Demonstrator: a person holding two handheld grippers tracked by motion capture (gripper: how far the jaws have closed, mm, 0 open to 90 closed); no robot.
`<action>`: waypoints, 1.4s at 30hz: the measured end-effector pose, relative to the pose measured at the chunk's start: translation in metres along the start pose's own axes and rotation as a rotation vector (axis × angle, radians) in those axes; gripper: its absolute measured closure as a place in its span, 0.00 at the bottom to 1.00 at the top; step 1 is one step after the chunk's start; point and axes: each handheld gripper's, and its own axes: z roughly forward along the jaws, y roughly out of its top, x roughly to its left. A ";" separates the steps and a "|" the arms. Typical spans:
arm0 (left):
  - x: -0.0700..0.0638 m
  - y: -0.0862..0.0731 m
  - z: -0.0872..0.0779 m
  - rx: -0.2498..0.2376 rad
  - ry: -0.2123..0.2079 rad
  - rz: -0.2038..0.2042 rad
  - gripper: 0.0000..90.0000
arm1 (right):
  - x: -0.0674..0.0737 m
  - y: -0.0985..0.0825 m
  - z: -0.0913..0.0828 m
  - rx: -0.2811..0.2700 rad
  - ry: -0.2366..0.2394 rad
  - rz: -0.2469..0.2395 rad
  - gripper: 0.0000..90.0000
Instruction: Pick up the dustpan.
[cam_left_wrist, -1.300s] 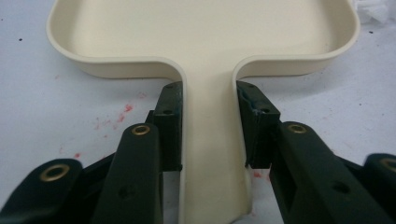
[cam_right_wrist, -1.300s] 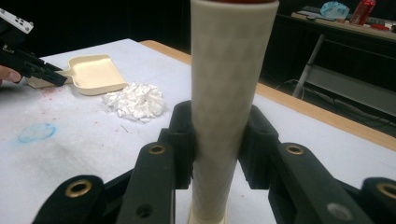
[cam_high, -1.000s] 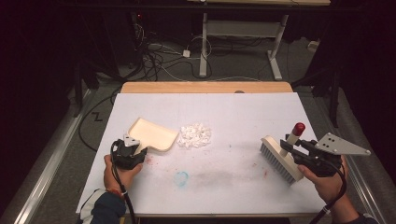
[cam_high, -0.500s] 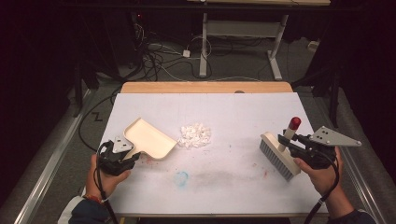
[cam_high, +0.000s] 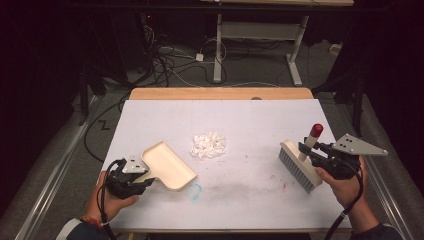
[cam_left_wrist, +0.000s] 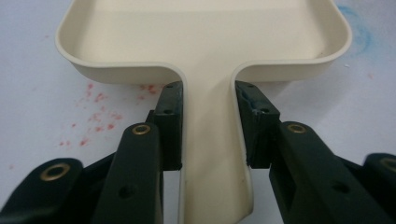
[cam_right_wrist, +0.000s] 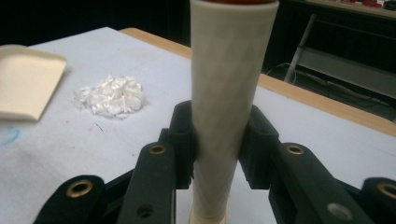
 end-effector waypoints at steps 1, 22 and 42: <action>-0.001 0.000 0.002 0.001 -0.002 0.001 0.71 | 0.000 0.001 0.000 -0.006 0.003 0.004 0.78; 0.002 -0.001 0.010 0.010 -0.034 0.006 0.71 | -0.001 0.023 0.040 -0.052 -0.016 0.001 0.78; 0.007 -0.002 0.018 0.033 -0.058 -0.007 0.71 | -0.003 0.036 0.084 -0.032 -0.001 -0.006 0.78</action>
